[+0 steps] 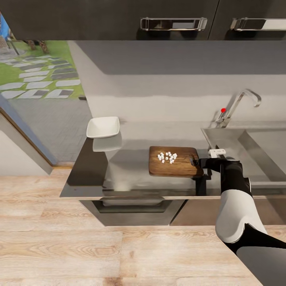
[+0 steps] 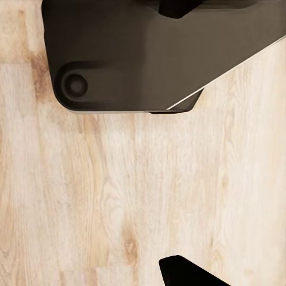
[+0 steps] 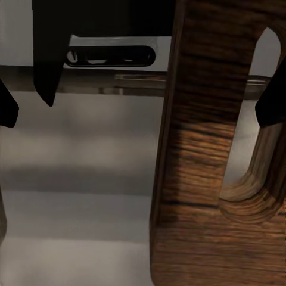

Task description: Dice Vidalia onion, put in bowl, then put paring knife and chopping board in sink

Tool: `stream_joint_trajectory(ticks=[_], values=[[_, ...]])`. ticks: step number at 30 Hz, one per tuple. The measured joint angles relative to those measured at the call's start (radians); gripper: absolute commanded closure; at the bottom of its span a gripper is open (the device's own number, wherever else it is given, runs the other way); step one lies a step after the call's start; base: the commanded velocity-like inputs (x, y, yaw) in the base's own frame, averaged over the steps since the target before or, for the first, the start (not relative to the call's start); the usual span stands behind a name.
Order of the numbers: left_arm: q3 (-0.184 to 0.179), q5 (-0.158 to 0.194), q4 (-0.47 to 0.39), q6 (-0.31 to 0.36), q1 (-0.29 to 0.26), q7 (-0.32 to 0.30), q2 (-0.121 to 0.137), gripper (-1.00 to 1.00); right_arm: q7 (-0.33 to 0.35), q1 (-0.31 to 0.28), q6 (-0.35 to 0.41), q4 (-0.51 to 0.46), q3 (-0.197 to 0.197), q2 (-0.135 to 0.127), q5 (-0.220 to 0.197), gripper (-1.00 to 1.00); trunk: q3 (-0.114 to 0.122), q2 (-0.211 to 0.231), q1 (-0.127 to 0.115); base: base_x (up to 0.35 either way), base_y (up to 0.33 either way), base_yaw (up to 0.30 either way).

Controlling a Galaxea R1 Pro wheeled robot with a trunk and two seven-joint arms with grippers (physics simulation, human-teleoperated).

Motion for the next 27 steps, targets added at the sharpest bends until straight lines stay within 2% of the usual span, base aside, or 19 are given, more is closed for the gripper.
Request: stream_joint_trajectory(ticks=[11, 27], values=[[0.0, 0.0, 0.0, 0.0, 0.0, 0.0, 0.0, -1.0, 0.0, 0.0, 0.0, 0.001, 0.0, 0.001, 0.0, -1.0, -0.011, 0.0, 0.0, 0.0, 0.0, 0.0], [0.0, 0.0, 0.0, 0.0, 0.0, 0.0, 0.0, -1.0, 0.001, -0.001, -0.01, 0.016, 0.0, 0.0, 0.001, -1.0, -0.013, 0.0, 0.0, 0.0, 0.0, 0.0]])
